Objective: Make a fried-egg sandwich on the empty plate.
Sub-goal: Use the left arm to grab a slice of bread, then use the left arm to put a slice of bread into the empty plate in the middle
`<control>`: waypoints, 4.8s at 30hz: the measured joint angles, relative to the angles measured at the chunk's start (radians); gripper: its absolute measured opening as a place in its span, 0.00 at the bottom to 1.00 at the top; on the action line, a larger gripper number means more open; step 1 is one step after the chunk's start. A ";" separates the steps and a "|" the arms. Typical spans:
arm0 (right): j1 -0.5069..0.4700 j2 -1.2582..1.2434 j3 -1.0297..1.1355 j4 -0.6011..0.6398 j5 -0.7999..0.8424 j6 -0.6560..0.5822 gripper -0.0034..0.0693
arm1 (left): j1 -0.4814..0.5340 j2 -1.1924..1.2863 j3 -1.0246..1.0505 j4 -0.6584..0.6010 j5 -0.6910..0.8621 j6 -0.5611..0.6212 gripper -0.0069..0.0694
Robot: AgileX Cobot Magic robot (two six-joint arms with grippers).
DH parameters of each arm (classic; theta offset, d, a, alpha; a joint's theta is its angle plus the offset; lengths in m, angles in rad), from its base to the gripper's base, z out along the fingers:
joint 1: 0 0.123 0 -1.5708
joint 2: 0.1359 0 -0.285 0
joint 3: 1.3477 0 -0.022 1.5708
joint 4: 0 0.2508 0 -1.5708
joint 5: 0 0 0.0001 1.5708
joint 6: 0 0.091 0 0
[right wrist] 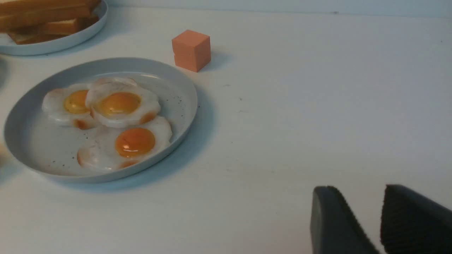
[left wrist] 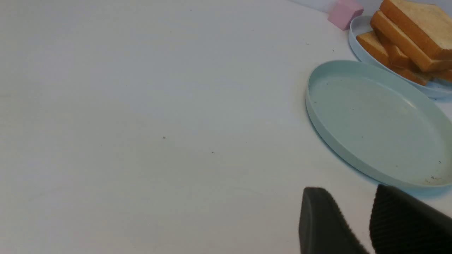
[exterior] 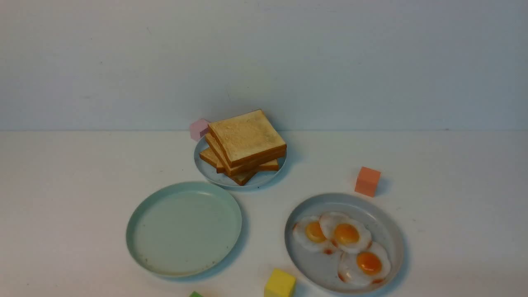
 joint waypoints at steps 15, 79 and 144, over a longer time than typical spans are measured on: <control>0.000 0.000 0.000 0.000 0.000 -0.001 0.37 | 0.000 0.000 0.000 0.000 0.000 0.000 0.40; 0.000 0.370 -0.584 0.410 0.408 0.055 0.21 | -0.391 1.491 -1.207 -0.300 0.451 0.534 0.08; 0.611 0.757 -1.039 0.082 0.608 0.001 0.11 | -0.399 2.023 -1.923 -0.055 0.426 0.856 0.10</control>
